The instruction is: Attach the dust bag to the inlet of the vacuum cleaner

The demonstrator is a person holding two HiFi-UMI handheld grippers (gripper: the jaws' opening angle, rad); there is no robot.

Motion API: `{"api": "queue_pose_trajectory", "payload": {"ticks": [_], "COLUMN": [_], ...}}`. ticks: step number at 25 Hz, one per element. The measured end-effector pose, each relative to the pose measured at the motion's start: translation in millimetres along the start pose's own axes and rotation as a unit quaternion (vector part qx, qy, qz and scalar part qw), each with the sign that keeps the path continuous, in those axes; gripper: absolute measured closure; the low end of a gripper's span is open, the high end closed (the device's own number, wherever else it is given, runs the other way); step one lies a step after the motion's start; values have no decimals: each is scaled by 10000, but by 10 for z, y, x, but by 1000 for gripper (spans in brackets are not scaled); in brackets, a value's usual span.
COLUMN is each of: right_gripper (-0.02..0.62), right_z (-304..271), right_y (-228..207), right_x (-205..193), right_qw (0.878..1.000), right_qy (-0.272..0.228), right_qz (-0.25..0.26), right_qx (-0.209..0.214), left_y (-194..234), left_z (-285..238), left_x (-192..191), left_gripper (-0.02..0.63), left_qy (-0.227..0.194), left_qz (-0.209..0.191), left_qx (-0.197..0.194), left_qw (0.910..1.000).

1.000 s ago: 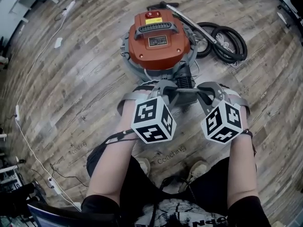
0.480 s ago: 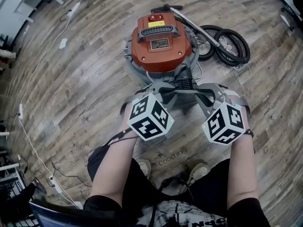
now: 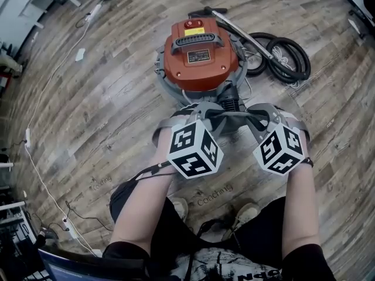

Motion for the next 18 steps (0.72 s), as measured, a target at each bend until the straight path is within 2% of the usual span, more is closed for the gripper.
{"api": "queue_pose_trajectory", "payload": {"ticks": [6,11,18], "right_gripper": [554,552,557], "right_z": [54,27,66], "right_y": [10,69,-9], "right_x": [250,372,153], "right_qw": [9993,9985,9994], "right_qy": [-96,-168,-217], "right_qz": [331,480,-230], "right_qx": [-131,-188,-141], "left_y": [-9,-9,80], "left_z": [-28,-77,-73], "left_x": [-195,-314,-148], "left_gripper": [580,577,571], "left_qy": [326,457,169], "left_qz": [357,555,543], "left_qx": [-137,-50,214], "left_qw": [9987,9974,9982]}}
Point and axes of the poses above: the fingertips, and each gripper's own axes: z backward along the fingers, y to its left, x out of its top, the point moved 10 cm from there along z, backward along the fingers, and after that the axes turned 8 degrees about -y, right-handed, at the moved point
